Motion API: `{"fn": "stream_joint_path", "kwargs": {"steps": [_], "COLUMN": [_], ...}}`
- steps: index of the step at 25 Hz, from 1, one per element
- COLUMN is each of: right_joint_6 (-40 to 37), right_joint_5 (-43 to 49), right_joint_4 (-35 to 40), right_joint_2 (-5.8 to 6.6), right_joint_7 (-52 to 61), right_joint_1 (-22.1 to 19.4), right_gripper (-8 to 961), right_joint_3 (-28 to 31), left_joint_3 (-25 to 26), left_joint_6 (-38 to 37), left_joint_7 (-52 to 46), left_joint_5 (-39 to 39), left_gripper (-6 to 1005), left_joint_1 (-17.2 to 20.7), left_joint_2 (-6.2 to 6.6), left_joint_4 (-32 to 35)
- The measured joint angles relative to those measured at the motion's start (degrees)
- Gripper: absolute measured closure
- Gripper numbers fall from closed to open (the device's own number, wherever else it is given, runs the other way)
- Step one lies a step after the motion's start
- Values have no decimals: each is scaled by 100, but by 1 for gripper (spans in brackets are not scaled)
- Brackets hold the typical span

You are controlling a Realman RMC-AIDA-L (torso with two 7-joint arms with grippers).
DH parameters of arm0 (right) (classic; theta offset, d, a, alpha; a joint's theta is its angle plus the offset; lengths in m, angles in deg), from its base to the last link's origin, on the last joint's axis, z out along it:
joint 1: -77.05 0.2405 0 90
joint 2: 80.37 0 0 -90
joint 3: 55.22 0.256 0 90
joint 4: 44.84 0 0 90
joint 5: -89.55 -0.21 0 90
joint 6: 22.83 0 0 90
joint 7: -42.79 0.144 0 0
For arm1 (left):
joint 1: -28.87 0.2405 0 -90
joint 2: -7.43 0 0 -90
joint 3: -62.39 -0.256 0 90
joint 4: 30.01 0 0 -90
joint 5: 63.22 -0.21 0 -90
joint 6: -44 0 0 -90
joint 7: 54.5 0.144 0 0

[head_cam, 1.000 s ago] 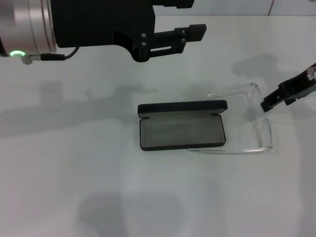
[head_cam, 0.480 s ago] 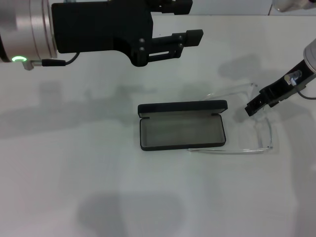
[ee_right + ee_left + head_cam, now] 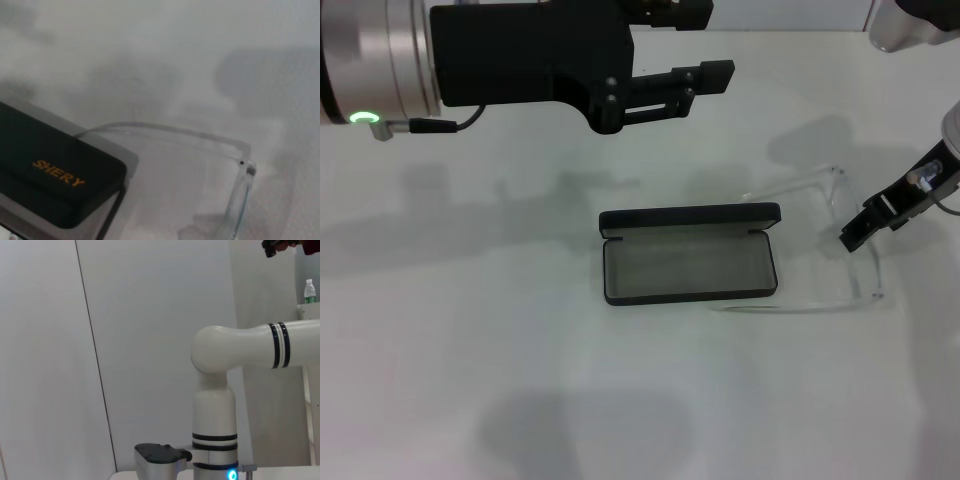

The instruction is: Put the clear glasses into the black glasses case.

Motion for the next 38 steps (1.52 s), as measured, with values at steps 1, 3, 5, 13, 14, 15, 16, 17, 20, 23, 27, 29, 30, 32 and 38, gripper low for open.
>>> {"fn": "stream_joint_path", "kwargs": {"steps": [1,3,5,13,14,15,16,17,20,23,27,29,30,32,38], "right_joint_6": [14,30,34,85,90,93,95,99,122,178,236,260,273,300,418], "right_joint_5": [32,94,94,72,63,62,66,73,90,90,90,90,90,90,96], "right_joint_4": [11,42,61,254,255,256,257,258,259,259,256,245,237,227,351], "right_joint_2": [0,7,19,46,49,53,52,52,52,52,52,53,56,61,100], "right_joint_7": [2,4,4,-52,-59,-73,-87,-105,-159,-224,-302,-339,-358,-395,-653], "right_joint_1": [-2,-9,-27,-187,-195,-201,-203,-207,-221,-244,-273,-279,-282,-289,-493], "right_gripper": [286,287,288,331,373,414,456,497,550,602,678,719,740,750,798], "right_joint_3": [-5,-1,11,77,78,79,79,80,80,80,80,80,80,80,111], "left_joint_3": [0,0,0,0,0,0,-1,0,0,0,-1,0,0,0,0], "left_joint_6": [2,8,11,20,20,21,21,22,24,22,17,14,13,10,4], "left_joint_7": [0,0,-1,-26,-26,-26,-26,-25,-15,-11,-4,-4,-5,-8,-44], "left_joint_5": [0,-4,-4,0,0,0,0,-1,-2,-1,-2,-2,-2,-2,9], "left_gripper": [472,472,472,472,472,472,472,472,471,471,471,471,471,471,472], "left_joint_1": [-2,-3,-3,-10,-16,-22,-27,-31,-47,-60,-61,-61,-61,-61,-58], "left_joint_2": [0,0,0,0,0,0,0,0,0,5,9,9,10,9,10], "left_joint_4": [-6,-10,-10,-10,-10,-10,-11,-16,-52,-99,-141,-143,-143,-143,-138]}}
